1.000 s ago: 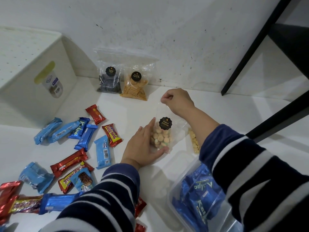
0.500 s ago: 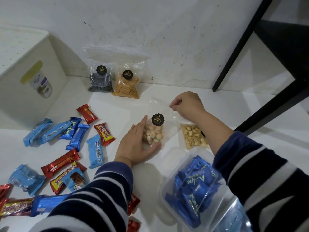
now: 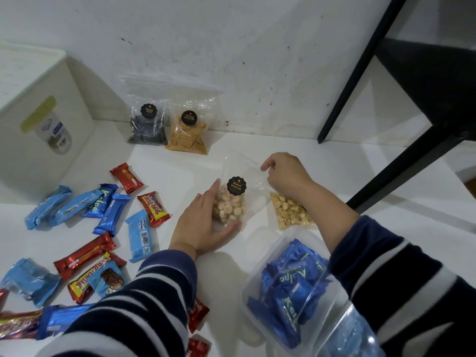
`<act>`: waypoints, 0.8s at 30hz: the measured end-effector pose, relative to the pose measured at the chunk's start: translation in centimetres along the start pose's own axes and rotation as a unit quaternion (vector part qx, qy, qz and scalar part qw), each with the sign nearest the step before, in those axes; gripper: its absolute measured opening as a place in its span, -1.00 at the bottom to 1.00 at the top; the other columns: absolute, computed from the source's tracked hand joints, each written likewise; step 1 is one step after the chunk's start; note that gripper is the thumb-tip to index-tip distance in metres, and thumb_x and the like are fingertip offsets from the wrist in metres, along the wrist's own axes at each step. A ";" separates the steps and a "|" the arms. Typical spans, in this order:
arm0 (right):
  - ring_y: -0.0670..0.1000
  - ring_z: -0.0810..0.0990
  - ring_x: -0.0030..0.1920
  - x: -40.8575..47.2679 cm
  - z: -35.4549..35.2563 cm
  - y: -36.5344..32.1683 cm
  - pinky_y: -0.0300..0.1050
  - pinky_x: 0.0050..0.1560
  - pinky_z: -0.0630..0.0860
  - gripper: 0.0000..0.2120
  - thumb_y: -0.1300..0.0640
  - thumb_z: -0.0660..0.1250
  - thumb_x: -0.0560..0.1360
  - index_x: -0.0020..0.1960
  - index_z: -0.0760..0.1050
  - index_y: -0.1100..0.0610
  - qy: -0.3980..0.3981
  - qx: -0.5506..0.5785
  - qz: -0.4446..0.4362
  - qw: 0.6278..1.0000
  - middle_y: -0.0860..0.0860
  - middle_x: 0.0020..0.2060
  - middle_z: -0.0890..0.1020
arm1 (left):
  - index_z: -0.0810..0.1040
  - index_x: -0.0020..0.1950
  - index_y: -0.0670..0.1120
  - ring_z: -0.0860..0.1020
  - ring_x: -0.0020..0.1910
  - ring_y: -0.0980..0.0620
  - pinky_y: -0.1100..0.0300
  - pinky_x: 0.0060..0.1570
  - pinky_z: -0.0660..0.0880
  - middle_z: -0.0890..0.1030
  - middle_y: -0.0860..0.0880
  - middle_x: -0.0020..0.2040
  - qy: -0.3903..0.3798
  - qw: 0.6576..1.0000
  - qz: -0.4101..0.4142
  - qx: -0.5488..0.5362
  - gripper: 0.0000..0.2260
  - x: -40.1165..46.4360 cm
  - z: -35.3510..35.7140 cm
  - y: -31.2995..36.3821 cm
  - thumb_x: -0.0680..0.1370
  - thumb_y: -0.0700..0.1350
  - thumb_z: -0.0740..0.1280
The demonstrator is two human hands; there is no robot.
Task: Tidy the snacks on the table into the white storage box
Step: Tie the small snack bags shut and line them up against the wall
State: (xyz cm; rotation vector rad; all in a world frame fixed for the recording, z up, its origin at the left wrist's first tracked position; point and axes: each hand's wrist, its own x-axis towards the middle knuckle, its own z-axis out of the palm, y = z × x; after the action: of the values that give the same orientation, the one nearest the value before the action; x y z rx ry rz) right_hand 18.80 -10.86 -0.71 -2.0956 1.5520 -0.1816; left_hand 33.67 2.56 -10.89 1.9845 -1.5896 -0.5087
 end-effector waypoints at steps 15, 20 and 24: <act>-0.03 0.61 -0.08 -8.2 1.8 -2.0 -0.23 -0.06 0.47 -0.75 0.31 0.22 0.50 0.00 0.59 0.05 0.058 0.218 -0.077 0.971 -0.03 -0.04 0.57 | 0.47 0.01 -0.05 0.22 0.25 0.35 0.50 0.13 0.17 0.22 0.03 0.39 0.242 0.928 -0.098 -0.266 -0.82 -2.4 -3.8 7.0 0.55 0.04 0.31; 0.01 0.63 -0.12 -9.8 2.2 -2.7 -0.19 -0.07 0.54 -0.80 0.27 0.28 0.48 -0.02 0.58 0.02 0.037 0.260 -0.071 0.962 -0.04 -0.13 0.57 | 0.56 -0.14 0.02 0.40 0.31 0.02 0.05 0.32 0.34 0.44 -0.06 0.29 0.136 0.910 -0.175 -0.349 -0.82 -2.1 -4.6 7.6 0.52 0.10 0.30; -0.01 0.67 -0.10 -10.1 2.0 -3.0 -0.24 -0.11 0.48 -0.93 0.12 0.34 0.49 -0.12 0.59 0.04 0.041 0.288 -0.040 0.956 -0.13 -0.22 0.60 | 0.60 -0.22 0.06 0.45 0.28 0.00 -0.05 0.33 0.37 0.51 -0.04 0.21 0.115 0.907 -0.180 -0.363 -0.85 -2.4 -5.1 7.4 0.48 0.08 0.33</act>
State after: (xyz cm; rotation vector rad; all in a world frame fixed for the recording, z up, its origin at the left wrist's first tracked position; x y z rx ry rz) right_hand 18.73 -0.26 1.02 -1.6956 1.2595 -0.6716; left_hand 30.52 4.62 -2.38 1.6540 -0.7176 -0.8291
